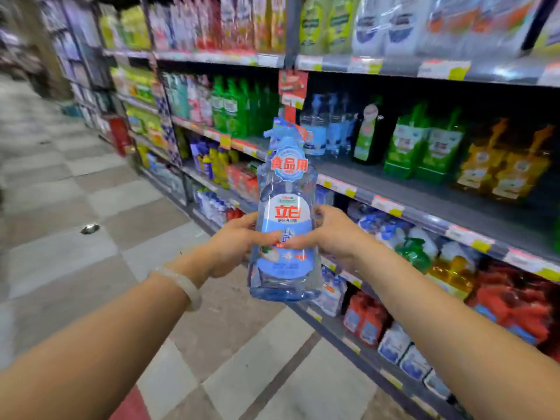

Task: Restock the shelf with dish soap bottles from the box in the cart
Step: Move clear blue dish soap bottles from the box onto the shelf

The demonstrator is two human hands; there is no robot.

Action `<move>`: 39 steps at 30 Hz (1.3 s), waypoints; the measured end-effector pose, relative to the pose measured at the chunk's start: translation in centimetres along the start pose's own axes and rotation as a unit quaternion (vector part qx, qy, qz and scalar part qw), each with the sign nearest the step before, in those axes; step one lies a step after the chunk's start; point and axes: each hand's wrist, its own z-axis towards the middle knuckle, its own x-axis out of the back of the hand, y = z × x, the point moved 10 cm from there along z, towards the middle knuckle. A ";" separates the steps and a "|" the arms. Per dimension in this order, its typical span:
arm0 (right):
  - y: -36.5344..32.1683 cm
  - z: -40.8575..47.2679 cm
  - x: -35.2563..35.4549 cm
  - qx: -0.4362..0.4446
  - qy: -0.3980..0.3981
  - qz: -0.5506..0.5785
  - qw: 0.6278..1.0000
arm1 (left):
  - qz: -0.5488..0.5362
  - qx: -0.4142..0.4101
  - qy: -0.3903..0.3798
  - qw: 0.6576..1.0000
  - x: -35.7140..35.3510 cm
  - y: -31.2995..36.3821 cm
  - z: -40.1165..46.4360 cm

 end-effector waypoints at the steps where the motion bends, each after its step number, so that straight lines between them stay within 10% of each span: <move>1: -0.1 1.7 -0.9 -0.004 -0.005 0.000 1.000 | 0.000 0.003 0.011 1.000 1.7 0.0 1.0; 20: -5.0 41.6 -10.0 0.007 -0.077 -0.007 0.997 | 0.002 -0.012 0.062 0.998 28.9 6.4 29.0; 39: -3.5 68.3 -2.5 -0.022 0.235 0.017 0.972 | 0.059 -0.007 -0.180 0.982 38.3 9.6 61.9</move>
